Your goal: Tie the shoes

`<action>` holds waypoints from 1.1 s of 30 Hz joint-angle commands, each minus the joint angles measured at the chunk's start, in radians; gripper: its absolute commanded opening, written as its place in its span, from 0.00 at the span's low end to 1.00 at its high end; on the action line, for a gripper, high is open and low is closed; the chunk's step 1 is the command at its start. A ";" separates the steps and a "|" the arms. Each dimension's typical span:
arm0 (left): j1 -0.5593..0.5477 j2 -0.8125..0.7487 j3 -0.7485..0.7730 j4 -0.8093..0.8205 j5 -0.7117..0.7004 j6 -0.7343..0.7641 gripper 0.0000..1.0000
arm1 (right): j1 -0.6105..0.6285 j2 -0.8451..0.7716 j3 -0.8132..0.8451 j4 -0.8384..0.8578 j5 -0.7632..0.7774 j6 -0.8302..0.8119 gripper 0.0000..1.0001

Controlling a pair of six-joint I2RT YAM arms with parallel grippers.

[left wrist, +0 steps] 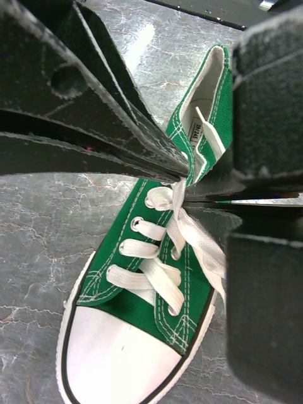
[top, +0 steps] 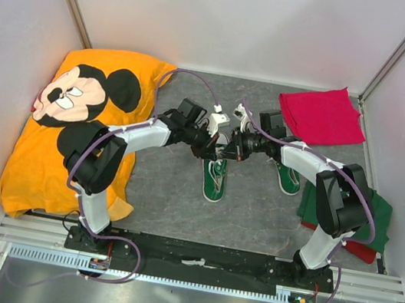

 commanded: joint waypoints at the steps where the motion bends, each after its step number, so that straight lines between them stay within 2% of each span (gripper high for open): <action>1: -0.010 0.014 0.036 -0.014 0.000 0.030 0.02 | -0.003 0.011 0.034 0.045 -0.046 0.020 0.00; 6: -0.010 -0.038 -0.018 0.113 0.049 -0.024 0.02 | -0.003 0.011 0.029 0.031 -0.033 0.009 0.00; 10: -0.003 -0.042 -0.057 0.149 0.039 -0.036 0.01 | -0.003 0.003 0.036 -0.018 -0.016 -0.043 0.00; 13: 0.019 -0.035 -0.073 0.161 0.049 -0.048 0.01 | -0.010 -0.006 0.049 -0.046 -0.010 -0.065 0.08; 14: 0.028 -0.035 -0.078 0.167 0.054 -0.050 0.02 | -0.018 -0.008 0.054 -0.053 -0.014 -0.077 0.16; 20: 0.040 -0.032 -0.096 0.189 0.077 -0.039 0.02 | -0.087 -0.005 0.114 -0.161 -0.094 -0.150 0.42; 22: 0.042 -0.029 -0.094 0.189 0.086 -0.039 0.01 | -0.110 0.003 0.131 -0.165 -0.094 -0.160 0.42; 27: 0.042 -0.022 -0.094 0.218 0.101 -0.042 0.02 | -0.116 0.028 0.141 -0.181 -0.063 -0.281 0.34; 33: 0.043 -0.016 -0.091 0.222 0.117 -0.034 0.02 | -0.089 0.067 0.152 -0.196 -0.059 -0.379 0.38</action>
